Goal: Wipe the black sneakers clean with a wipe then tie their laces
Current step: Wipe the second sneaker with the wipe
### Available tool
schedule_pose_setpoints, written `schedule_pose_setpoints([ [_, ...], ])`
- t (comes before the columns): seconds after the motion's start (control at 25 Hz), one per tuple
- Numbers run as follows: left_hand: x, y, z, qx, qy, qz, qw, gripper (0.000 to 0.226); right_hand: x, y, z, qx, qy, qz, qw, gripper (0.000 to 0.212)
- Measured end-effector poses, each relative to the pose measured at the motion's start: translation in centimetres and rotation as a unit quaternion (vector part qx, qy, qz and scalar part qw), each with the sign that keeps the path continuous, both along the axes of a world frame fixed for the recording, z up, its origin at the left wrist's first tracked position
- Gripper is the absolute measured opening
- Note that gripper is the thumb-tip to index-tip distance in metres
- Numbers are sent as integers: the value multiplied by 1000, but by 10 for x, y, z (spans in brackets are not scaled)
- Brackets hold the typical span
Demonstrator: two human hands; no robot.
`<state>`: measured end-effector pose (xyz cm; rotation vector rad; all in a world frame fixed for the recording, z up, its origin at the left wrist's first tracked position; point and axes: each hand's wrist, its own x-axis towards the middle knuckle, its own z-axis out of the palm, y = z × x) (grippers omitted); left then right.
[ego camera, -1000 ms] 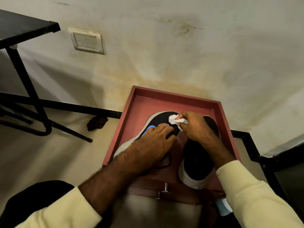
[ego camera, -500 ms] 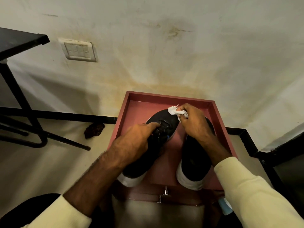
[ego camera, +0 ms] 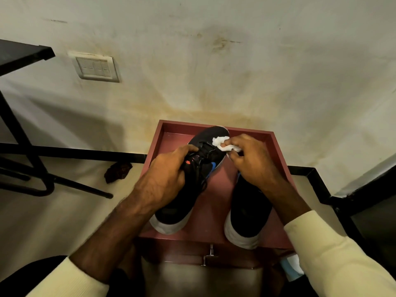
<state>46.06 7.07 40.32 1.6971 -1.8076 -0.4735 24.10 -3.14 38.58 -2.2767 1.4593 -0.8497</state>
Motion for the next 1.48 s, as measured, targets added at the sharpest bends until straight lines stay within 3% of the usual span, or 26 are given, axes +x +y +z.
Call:
schedule_pose_setpoints([
  [0.12, 5, -1, -5, 25, 45, 14, 999, 54, -5, 4, 2, 54, 28, 67, 996, 27],
  [0.28, -1, -5, -10, 25, 142, 37, 989, 56, -8, 0, 9, 30, -87, -26, 995, 22],
  [0.36, -2, -13, -11, 27, 198, 55, 978, 53, 1, 7, 9, 33, -109, -23, 993, 19],
  [0.56, 9, -29, -16, 54, 403, 156, 900, 49, 21, 37, -1, 87, -131, 101, 982, 11],
  [0.72, 15, -27, -8, 57, 486, 198, 849, 47, 13, 47, 10, 98, -123, 204, 966, 15],
  [0.88, 22, -31, -4, 61, 520, 233, 820, 45, -3, 52, 27, 88, -67, 314, 943, 20],
  [1.08, 15, -29, 1, 77, 526, 238, 813, 42, -1, 50, 22, 33, -112, 200, 973, 24],
  [1.2, 21, -31, 5, 73, 535, 257, 801, 40, 2, 59, 25, 7, -113, 251, 961, 23],
  [1.32, 31, -34, 4, 40, 545, 283, 788, 43, 7, 71, 26, -22, -65, 299, 952, 27],
  [1.48, 32, -35, 0, 33, 544, 298, 784, 43, 13, 79, 15, -155, 41, 344, 925, 20],
])
